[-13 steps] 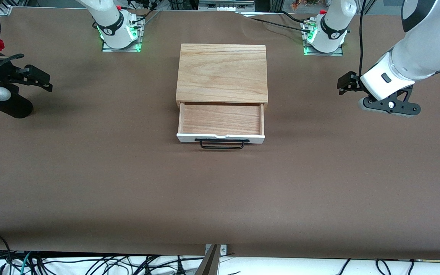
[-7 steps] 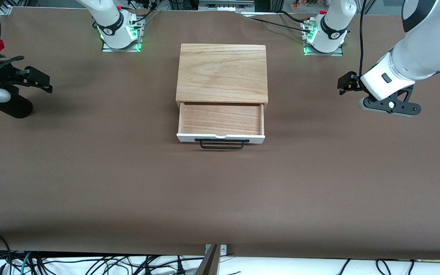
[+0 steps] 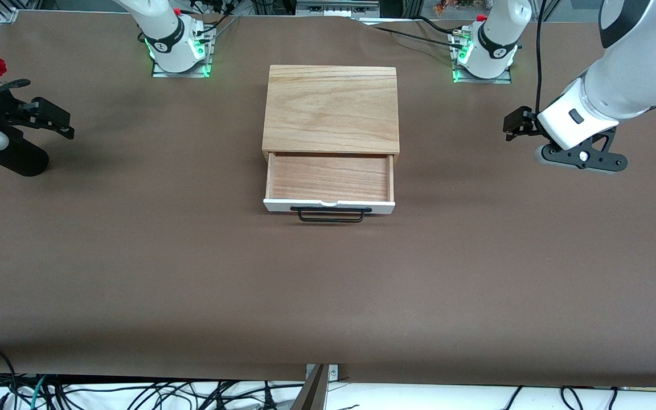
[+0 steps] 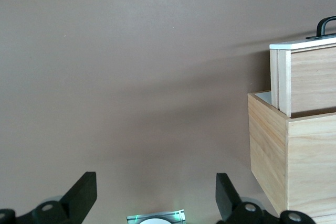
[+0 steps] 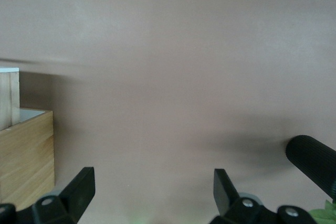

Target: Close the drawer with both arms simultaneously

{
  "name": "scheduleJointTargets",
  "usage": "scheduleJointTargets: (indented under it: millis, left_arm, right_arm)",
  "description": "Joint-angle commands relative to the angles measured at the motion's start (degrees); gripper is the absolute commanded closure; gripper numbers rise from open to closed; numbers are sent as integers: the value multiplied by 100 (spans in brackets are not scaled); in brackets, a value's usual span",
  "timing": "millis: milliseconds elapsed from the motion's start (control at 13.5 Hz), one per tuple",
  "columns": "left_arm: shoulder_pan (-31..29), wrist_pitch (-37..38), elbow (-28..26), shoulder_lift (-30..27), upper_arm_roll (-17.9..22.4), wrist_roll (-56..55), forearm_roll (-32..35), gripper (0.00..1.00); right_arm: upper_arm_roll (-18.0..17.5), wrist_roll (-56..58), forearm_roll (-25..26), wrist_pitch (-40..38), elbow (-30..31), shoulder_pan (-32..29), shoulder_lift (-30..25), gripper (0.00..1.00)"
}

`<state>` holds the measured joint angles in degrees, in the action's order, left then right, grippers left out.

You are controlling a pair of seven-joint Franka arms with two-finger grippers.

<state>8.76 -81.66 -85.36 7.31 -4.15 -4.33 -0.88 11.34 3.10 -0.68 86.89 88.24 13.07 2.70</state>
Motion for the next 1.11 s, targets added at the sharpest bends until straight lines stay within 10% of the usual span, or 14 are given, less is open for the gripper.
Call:
scheduleJointTargets:
  millis: [0,1041]
  left_arm:
    - [-33,141,178,69,-7,99,44,0]
    - [-41,150,178,78,19,73,53,0]
  right_arm:
    - [-17,121,-29,-215,-105,20,231,0]
    - [-87,112,-99,21,-132,20,64,0]
